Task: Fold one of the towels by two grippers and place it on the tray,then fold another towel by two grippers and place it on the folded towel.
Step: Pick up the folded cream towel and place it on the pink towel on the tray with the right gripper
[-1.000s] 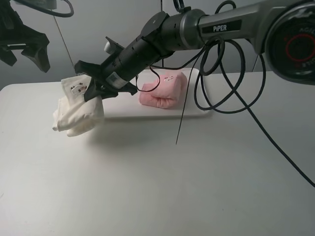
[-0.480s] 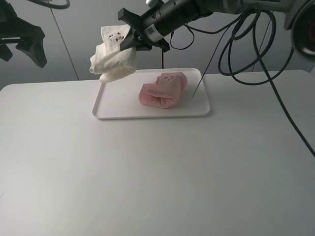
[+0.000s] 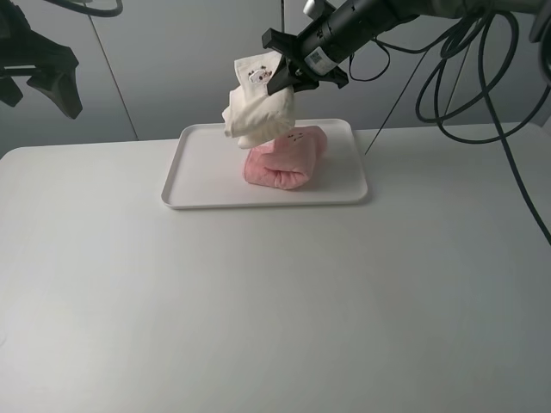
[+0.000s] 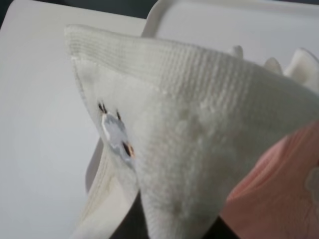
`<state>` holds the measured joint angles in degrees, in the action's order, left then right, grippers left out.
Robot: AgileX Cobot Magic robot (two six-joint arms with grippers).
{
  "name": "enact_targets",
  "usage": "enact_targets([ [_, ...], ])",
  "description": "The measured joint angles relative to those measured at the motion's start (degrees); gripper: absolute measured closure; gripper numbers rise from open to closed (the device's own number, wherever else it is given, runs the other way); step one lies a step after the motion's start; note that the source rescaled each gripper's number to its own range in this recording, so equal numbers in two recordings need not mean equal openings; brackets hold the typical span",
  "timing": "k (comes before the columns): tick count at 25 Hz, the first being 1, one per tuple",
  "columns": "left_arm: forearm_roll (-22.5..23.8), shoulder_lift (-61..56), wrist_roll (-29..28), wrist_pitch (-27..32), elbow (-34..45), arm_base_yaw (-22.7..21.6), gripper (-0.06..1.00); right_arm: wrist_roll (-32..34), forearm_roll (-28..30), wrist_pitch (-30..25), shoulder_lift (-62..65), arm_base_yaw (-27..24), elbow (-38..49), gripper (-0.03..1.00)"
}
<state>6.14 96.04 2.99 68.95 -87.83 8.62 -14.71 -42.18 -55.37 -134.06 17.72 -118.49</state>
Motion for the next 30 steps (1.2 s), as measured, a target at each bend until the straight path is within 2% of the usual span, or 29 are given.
enact_targets([
  [13,0.0,0.0,0.0,0.1,0.0,0.0,-0.04,2.0,1.4,1.3,-7.5,-1.6,-0.2,0.86],
  [21,0.0,0.0,0.0,0.1,0.0,0.0,-0.04,5.4,8.3,3.2,-8.9,-1.7,-0.3,0.84],
  [23,0.0,0.0,0.0,0.1,0.0,0.0,-0.04,5.8,8.7,3.4,-8.9,-1.7,-0.3,0.71],
  [26,0.0,0.0,0.0,0.1,0.0,0.0,-0.04,6.2,8.8,3.6,-8.9,-1.7,-0.3,0.32],
  [28,0.0,0.0,0.0,0.1,0.0,0.0,-0.04,6.8,8.8,3.6,-8.9,-1.7,-0.3,0.09],
  [30,0.0,0.0,0.0,0.1,0.0,0.0,-0.04,7.0,8.8,3.6,-8.9,-1.7,-0.3,0.0],
])
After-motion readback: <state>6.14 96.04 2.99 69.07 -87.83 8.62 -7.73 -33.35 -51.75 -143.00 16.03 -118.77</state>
